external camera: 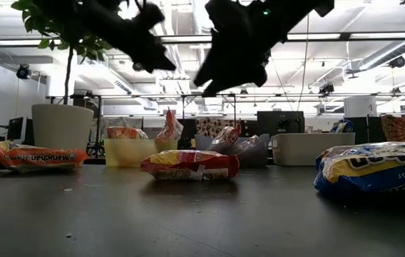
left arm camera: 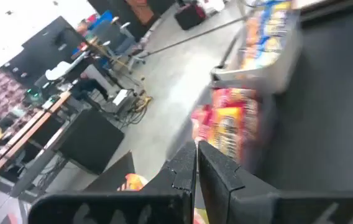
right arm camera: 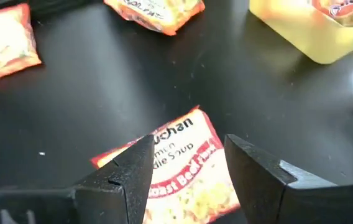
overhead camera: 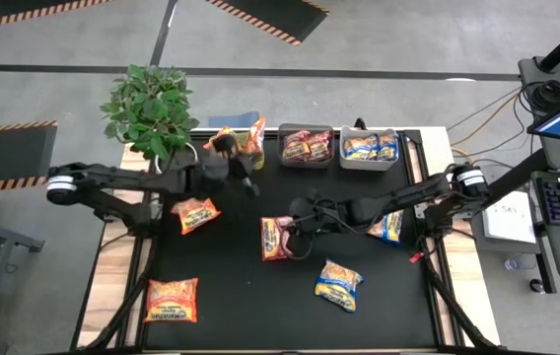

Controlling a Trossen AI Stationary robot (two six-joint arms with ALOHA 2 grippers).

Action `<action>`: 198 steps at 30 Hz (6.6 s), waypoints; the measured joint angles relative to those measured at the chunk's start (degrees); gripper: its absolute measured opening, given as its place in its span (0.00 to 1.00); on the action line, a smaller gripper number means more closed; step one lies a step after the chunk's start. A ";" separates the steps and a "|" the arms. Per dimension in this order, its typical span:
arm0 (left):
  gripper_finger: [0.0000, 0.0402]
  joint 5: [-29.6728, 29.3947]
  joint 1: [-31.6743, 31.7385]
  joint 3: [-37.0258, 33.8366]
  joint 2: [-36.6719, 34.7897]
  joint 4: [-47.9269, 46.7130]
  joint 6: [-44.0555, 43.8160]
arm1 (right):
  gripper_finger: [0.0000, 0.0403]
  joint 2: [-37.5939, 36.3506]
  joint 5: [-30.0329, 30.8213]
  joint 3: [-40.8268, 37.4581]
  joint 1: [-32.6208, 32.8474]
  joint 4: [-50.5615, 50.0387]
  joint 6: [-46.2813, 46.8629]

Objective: Sort Maruchan noodles
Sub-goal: Put the middle orange noodle pack into the yellow bin, then put the red noodle pack into the black bin

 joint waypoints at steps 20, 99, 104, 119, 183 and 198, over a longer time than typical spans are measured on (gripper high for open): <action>0.00 14.95 19.95 0.15 13.29 7.54 -0.88 | 0.44 -0.57 0.08 -7.40 0.49 9.11 1.41; 0.00 42.94 -7.19 -1.21 22.91 -11.59 -14.33 | 0.69 -1.25 -11.17 -21.62 -6.43 20.04 34.28; 0.00 43.05 -6.13 -3.36 22.78 -9.80 -15.18 | 0.76 -0.93 -11.33 -21.60 -6.52 21.62 34.58; 0.00 42.58 -5.83 -3.69 22.90 -8.60 -14.63 | 0.74 8.86 -12.81 -19.00 -7.54 33.42 35.28; 0.00 31.43 -4.25 -3.72 0.93 13.40 -5.27 | 0.16 -23.16 32.45 -12.41 -11.93 -1.89 3.82; 0.20 31.34 4.10 4.48 19.00 23.15 -7.94 | 0.16 -23.21 33.92 -13.10 -21.23 -8.55 2.21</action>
